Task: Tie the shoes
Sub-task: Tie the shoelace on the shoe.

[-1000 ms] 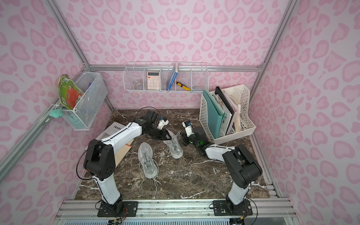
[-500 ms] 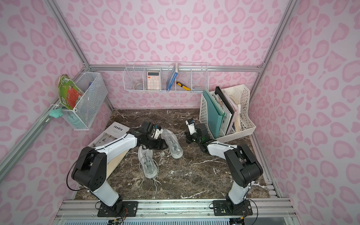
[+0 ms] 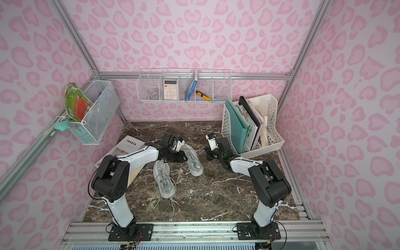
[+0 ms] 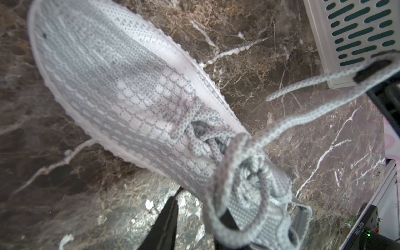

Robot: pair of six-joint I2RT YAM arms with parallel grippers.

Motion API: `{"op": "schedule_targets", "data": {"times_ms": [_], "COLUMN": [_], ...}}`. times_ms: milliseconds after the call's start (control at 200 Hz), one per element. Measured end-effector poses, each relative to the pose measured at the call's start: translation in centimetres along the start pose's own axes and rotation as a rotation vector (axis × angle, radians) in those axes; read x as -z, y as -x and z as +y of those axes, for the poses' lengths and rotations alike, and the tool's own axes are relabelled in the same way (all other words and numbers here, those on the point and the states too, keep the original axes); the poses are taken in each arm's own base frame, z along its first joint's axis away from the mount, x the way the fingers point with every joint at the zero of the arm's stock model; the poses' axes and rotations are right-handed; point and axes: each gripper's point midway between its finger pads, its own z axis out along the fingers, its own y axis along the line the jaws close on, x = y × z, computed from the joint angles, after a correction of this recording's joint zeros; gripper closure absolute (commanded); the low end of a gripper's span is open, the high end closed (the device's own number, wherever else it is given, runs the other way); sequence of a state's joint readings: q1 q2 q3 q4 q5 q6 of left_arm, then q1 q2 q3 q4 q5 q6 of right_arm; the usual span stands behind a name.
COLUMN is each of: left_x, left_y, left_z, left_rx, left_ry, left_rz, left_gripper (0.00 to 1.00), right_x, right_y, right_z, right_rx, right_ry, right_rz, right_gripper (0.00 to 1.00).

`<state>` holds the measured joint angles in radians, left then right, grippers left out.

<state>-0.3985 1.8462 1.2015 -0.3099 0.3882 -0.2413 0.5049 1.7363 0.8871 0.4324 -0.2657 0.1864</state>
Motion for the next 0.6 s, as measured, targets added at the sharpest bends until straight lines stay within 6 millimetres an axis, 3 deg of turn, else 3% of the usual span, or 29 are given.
{"op": "schedule_targets", "data": {"times_ms": [235,475,600], "left_x": [0.0,1.9,2.1], "left_y": [-0.2,-1.9,-2.6], "left_z": [-0.2,0.2,0.6], "left_rx": [0.015,0.020,0.027], "left_ry": [-0.016,0.012,0.037], "left_rz": [-0.001,-0.010,0.008], "left_gripper": [1.00,1.00,1.00], "right_x": [0.3,3.2,5.0], "right_y": [0.1,0.8,-0.5], "right_z": [-0.3,-3.6,-4.6], "right_rx": [-0.002,-0.023,-0.028], "right_ry": [-0.015,-0.171,-0.259], "right_rz": [-0.001,-0.017,0.006], "right_gripper": [1.00,1.00,1.00]}}
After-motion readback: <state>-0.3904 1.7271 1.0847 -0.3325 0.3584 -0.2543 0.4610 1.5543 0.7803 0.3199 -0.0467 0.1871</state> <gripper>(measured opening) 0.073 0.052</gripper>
